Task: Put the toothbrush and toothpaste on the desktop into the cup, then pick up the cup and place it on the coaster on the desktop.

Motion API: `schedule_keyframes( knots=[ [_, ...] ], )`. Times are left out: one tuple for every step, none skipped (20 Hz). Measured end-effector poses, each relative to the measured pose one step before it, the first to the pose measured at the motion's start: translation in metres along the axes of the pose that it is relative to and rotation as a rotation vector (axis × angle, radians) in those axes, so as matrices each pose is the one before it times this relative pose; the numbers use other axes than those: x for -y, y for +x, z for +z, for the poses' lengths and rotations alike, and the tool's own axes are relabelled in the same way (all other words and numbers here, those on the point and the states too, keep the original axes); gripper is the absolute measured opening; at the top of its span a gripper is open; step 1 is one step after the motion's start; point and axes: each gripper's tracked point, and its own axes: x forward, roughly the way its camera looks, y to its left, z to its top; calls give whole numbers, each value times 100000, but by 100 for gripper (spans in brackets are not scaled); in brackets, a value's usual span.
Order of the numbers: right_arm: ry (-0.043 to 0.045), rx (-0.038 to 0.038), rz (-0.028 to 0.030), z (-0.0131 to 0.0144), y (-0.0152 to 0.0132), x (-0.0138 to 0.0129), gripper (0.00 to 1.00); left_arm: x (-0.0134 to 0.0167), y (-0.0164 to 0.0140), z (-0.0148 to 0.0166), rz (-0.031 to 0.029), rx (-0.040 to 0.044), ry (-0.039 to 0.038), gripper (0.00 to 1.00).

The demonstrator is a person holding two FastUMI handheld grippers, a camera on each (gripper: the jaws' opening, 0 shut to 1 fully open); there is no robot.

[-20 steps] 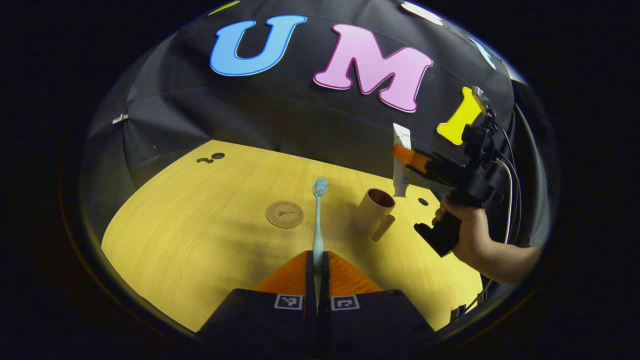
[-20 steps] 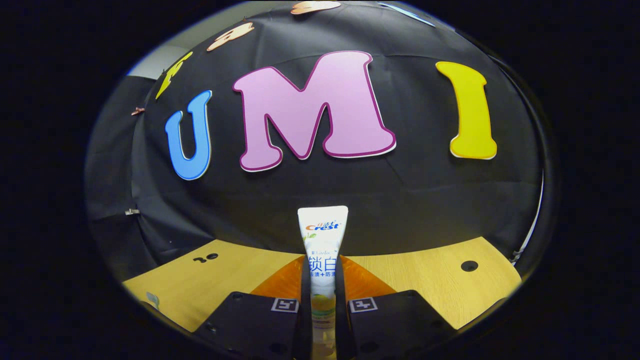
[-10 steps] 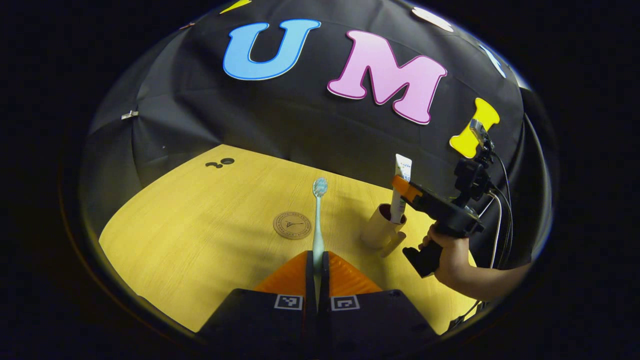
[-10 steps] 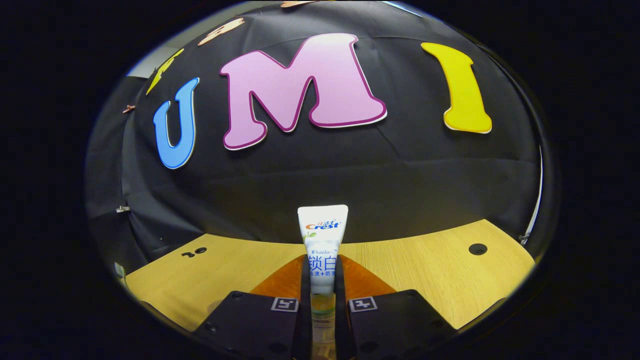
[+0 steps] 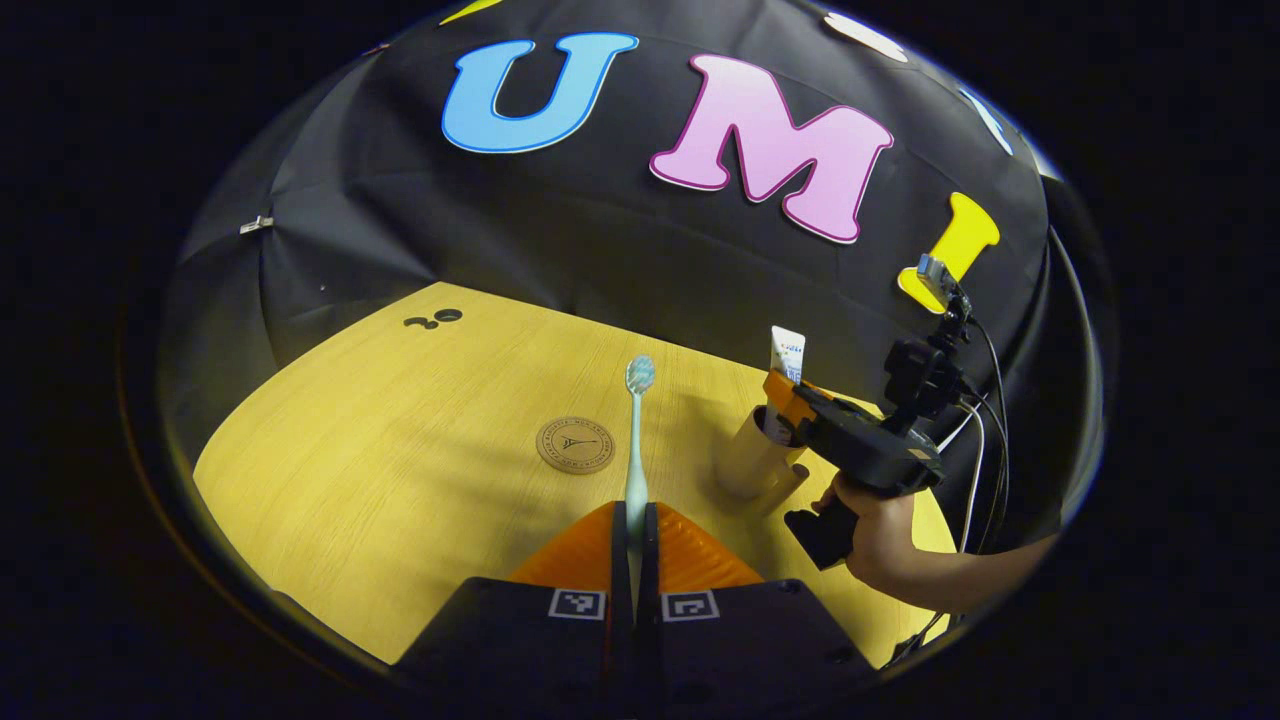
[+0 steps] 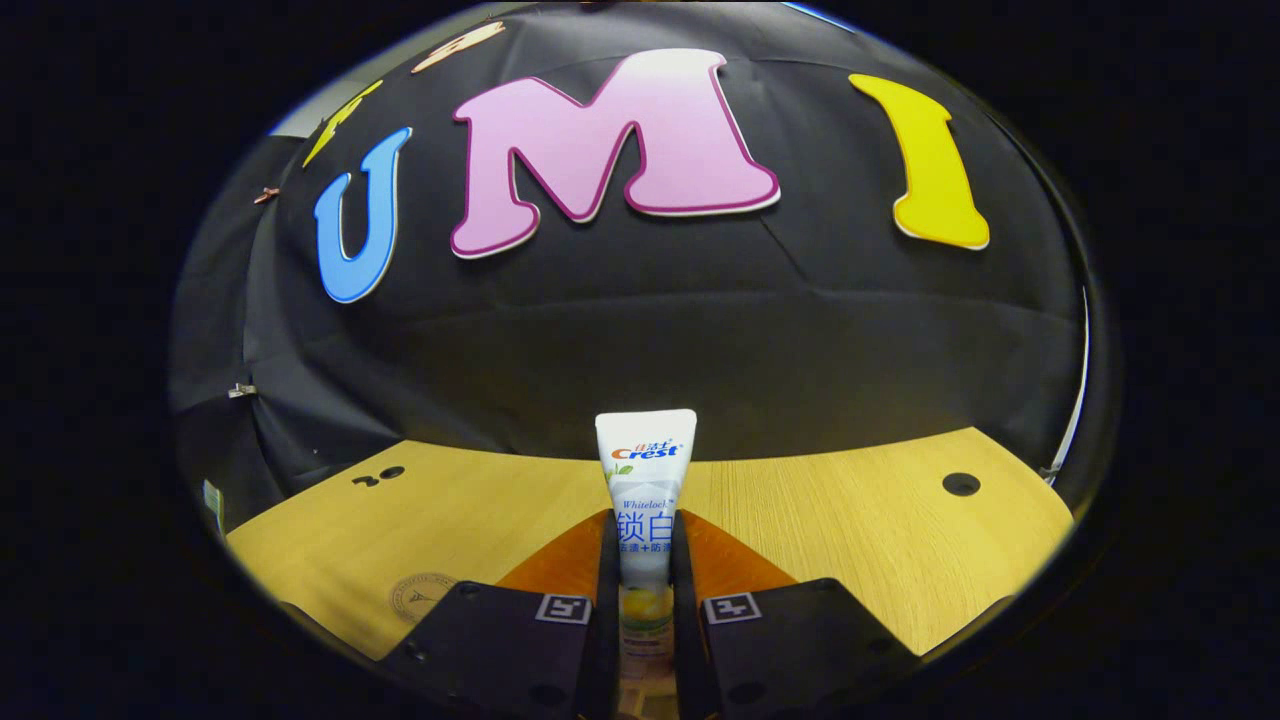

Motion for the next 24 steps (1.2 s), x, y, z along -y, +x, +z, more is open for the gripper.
schedule_keyframes(
  knots=[
    [-1075, -284, 159, -310, -155, 9, 28, 19, 16, -178, 172, -368, 53, 6],
    [-1232, -630, 868, -189, -9, -199, 34, 62, 88, -262, -124, -419, -173, 6],
    [-1100, -1367, 938, -596, -185, -280, 32, 97, -41, -230, -113, -426, -384, 6],
    [-697, -1063, 39, -379, -350, 77, 37, 205, -23, -226, -367, -254, -285, 6],
    [547, 617, 346, 208, -138, -46, 63, 239, -2, -36, -491, 22, 68, 6],
    [621, 1143, -736, 529, -326, 289, 81, 250, 8, 113, -403, 160, 597, 6],
    [249, 1221, -978, 592, -206, 366, 99, 338, -15, 178, -667, 367, 745, 7],
    [373, 936, -1280, 661, -210, 510, 98, 301, -7, 183, -517, 455, 712, 6],
    [772, 461, -1139, 486, -313, 513, 96, 315, 92, 435, -736, 824, 500, 6],
    [750, 16, -859, 455, -543, 527, 97, 703, 115, 598, -1064, 1388, 714, 6],
    [-2, -270, -920, 336, -560, 522, 96, 643, 254, 735, -1424, 1338, 989, 6],
    [-444, 62, -1056, 439, -585, 670, 97, 754, 448, 771, -1749, 1524, 1192, 6],
    [-725, 310, -807, 322, -691, 625, 97, 923, 563, 968, -2163, 1679, 960, 6],
    [-601, -14, -1044, 312, -680, 746, 97, 948, 827, 1058, -2205, 2074, 810, 6],
    [-45, -715, -910, 146, -546, 684, 97, 1203, 887, 1298, -2837, 2778, 975, 6],
    [426, -820, -1106, 19, -531, 709, 97, 1117, 750, 983, -2776, 2330, 1058, 6],
    [782, -805, -989, -11, -534, 616, 97, 1153, 878, 1068, -2659, 2331, 1141, 6],
    [493, -591, -882, 2, -479, 685, 97, 831, 1017, 683, -2544, 1957, 1070, 6],
    [-124, -612, -1104, -190, -399, 649, 97, 1040, 1098, 721, -2561, 1890, 1087, 6],
    [-483, -635, -942, -234, -350, 658, 97, 947, 1152, 508, -2644, 2259, 1094, 6],
    [-221, -1029, -791, -335, -321, 603, 97, 774, 1084, 368, -2353, 1530, 604, 6],
    [105, -1407, -601, -429, -361, 544, 97, 768, 1026, 85, -1968, 1662, 502, 6],
    [118, -1665, -557, -551, -297, 579, 97, 680, 1037, 91, -1772, 1559, 265, 6],
    [194, -1413, -788, -405, -374, 587, 97, 572, 1069, -201, -1476, 1168, 49, 6]
  ],
)
